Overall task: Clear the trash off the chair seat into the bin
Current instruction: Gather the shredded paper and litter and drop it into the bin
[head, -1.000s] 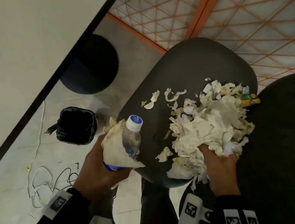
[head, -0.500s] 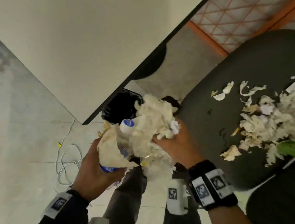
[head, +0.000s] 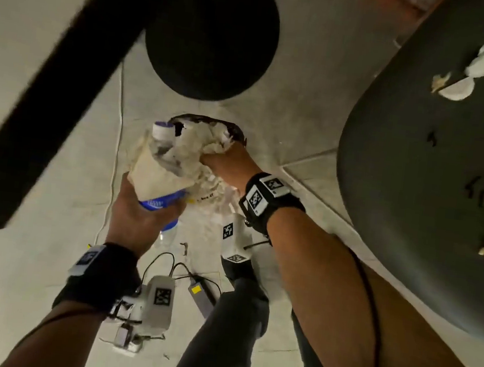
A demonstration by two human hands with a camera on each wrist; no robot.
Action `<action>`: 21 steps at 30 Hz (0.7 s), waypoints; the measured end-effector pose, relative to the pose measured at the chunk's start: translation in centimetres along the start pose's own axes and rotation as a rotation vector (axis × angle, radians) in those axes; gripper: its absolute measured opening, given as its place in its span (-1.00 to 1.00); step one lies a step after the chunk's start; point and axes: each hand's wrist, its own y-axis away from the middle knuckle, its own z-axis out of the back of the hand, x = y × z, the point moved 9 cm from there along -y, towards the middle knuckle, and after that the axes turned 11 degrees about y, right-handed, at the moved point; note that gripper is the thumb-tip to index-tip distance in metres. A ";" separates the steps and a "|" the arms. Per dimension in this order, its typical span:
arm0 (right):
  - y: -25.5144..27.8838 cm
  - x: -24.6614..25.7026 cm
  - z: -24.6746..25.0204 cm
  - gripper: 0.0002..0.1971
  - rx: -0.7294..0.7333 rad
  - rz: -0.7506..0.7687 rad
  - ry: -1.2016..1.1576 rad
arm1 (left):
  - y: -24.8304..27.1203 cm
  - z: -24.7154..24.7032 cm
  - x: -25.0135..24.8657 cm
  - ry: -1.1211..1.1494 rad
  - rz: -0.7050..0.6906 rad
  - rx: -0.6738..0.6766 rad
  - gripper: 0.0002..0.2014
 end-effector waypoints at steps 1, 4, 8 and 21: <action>-1.7 -1.7 0.0 -0.56 -0.045 0.000 -0.033 | -1.8 -0.9 1.1 -0.025 -0.014 0.006 -0.21; -5.2 -5.5 1.0 -0.41 -0.167 -0.061 -0.044 | -6.2 -4.1 4.0 -0.060 -0.024 0.032 -0.23; -9.8 -7.1 0.6 -0.53 -0.204 -0.035 0.078 | -10.8 -7.2 7.0 -0.074 0.006 0.019 -0.30; -12.5 -12.6 -2.0 -0.28 -0.222 -0.044 0.555 | -17.4 -13.0 15.3 -0.595 0.146 0.214 0.09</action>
